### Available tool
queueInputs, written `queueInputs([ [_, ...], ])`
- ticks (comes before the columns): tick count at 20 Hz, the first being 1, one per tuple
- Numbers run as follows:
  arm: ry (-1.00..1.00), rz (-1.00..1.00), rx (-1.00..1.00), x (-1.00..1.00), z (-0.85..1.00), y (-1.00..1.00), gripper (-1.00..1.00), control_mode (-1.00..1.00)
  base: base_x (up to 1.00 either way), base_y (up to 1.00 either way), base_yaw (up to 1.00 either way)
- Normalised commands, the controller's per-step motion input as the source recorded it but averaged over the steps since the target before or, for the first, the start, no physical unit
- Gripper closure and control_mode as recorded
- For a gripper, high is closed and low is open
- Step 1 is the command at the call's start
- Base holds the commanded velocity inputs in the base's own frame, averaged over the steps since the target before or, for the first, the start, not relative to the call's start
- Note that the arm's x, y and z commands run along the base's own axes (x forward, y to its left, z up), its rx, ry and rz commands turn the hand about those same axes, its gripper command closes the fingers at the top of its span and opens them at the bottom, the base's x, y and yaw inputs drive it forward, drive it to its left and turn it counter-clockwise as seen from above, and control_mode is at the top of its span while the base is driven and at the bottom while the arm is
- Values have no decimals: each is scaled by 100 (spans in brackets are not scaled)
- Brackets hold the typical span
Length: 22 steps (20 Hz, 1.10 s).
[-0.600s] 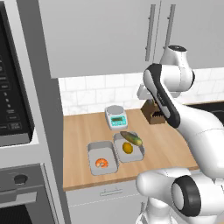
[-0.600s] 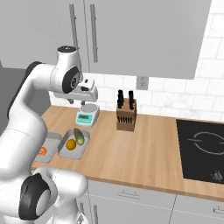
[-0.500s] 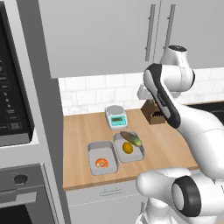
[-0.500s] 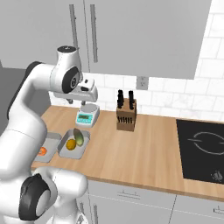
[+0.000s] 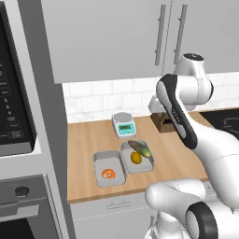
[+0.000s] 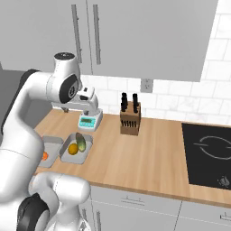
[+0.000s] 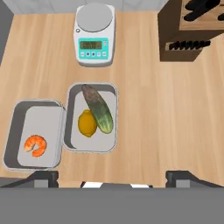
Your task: Take the meat container that has the shrimp and place it on the second highest rack of the freezer. Then take the vegetable container that has the lemon and cucumber and place it on the highest rack of the freezer.
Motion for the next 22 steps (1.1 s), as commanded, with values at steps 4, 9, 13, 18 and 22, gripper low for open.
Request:
queueInputs([
  [4,0,19,0,-38,-39,0,-100,-100,0,0,0],
  [9,0,51,0,-21,-43,0,-100,-100,0,0,0],
  [13,0,40,-5,-1,-47,18,-100,-100,0,0,0],
  [18,5,24,-12,0,-61,36,-100,-100,0,0,0],
  [22,0,10,-11,0,-51,20,-100,-100,0,0,0],
])
